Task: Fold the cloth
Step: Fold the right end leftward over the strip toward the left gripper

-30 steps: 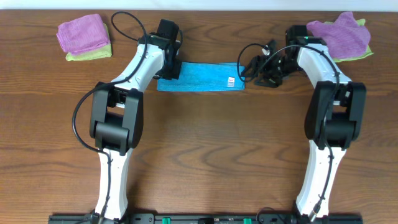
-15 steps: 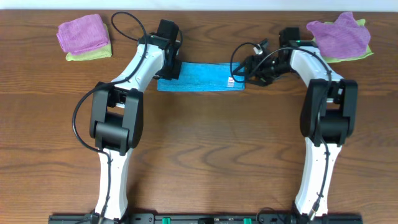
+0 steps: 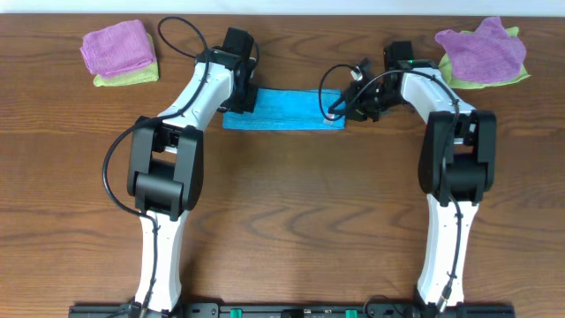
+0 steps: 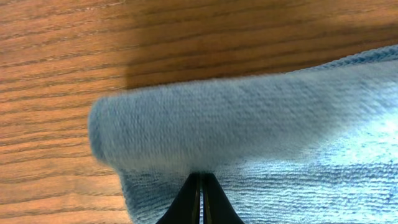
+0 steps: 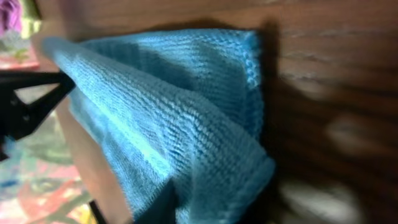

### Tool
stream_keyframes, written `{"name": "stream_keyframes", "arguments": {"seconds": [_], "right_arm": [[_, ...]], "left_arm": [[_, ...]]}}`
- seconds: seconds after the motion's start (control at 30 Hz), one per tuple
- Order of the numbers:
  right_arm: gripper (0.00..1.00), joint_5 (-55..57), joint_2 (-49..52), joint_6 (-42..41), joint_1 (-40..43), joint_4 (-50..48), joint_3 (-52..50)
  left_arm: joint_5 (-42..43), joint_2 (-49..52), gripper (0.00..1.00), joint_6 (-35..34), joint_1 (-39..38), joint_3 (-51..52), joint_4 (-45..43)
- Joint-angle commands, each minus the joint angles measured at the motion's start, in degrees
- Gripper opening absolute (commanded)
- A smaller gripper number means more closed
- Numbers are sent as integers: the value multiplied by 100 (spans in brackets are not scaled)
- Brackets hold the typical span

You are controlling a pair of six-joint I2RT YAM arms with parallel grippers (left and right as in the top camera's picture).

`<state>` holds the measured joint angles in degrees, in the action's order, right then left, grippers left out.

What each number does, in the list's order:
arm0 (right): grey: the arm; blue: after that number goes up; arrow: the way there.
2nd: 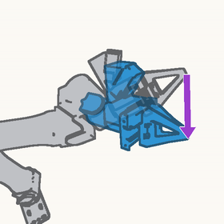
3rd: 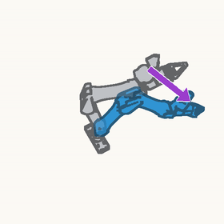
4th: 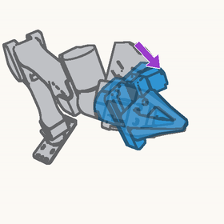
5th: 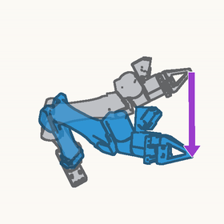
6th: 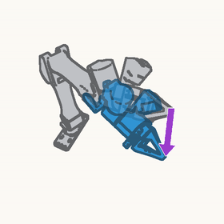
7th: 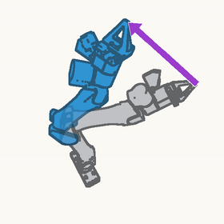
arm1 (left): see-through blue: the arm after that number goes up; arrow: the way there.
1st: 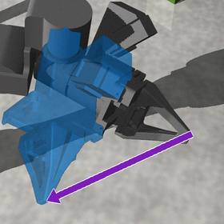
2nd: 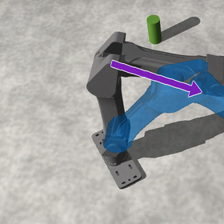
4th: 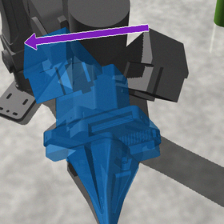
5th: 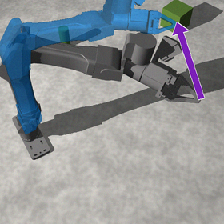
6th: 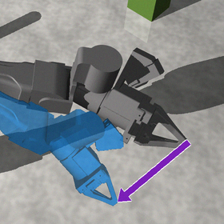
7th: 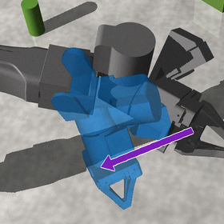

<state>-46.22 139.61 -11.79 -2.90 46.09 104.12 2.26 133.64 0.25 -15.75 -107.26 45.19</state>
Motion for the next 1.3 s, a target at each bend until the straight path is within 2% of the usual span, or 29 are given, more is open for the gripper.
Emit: {"name": "stream_keyframes", "arguments": {"seconds": [0.0,0.57,0.87,1.27], "right_arm": [[2,378,205,-240,-42,-28,-57],[2,221,-254,-402,-205,560,1137],[2,118,-269,-448,-658,533,1213],[2,-83,-507,-514,-739,275,1241]], "left_arm": [[74,118,6,2,46,28,39],[280,122,6,-417,44,28,61],[378,249,6,-562,35,28,-26],[380,387,6,-566,39,28,-59]]}}
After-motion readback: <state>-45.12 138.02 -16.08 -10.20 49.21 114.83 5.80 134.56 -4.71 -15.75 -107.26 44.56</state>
